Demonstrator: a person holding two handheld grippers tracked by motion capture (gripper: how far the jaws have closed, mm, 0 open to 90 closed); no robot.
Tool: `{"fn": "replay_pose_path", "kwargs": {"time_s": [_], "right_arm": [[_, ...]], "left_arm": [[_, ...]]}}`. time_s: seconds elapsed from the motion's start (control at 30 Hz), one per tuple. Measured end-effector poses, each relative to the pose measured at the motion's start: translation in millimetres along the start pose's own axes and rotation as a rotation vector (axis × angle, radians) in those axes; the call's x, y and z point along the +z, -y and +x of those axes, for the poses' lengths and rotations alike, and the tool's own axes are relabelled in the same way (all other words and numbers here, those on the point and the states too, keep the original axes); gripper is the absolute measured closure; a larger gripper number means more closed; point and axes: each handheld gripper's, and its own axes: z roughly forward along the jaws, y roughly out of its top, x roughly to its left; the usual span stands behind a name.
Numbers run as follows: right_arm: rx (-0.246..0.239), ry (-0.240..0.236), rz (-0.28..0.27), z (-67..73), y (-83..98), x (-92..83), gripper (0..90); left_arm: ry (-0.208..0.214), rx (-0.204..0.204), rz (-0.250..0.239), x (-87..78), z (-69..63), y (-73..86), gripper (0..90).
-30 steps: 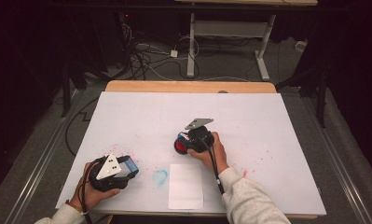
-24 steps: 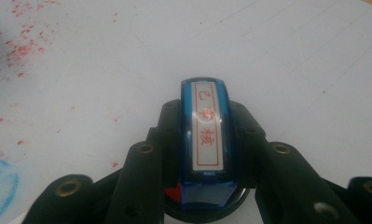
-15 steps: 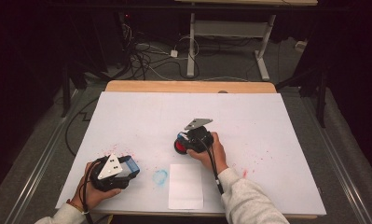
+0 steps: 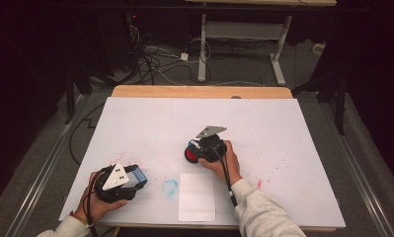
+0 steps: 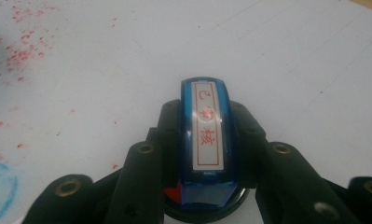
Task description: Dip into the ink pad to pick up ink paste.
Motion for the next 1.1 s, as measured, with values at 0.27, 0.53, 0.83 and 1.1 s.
{"fn": "replay_pose_path", "kwargs": {"time_s": [0.27, 0.53, 0.83, 1.1], "right_arm": [[-0.038, 0.01, -0.088, 3.5, -8.4, -26.7, 70.0], [-0.042, 0.008, -0.166, 2.9, -9.4, -54.5, 70.0], [-0.016, 0.009, -0.24, 0.8, -14.0, -82.2, 70.0], [-0.01, 0.021, -0.263, 1.6, -14.3, -96.8, 70.0]], "left_arm": [[-0.006, -0.002, 0.002, -0.3, 0.4, 0.5, 39.1], [-0.009, 0.002, 0.005, 0.6, -1.4, -1.8, 39.1], [-0.008, 0.009, 0.0, 0.6, -1.0, -2.9, 39.1], [-0.008, 0.014, -0.003, 0.1, -2.2, -3.6, 39.1]]}}
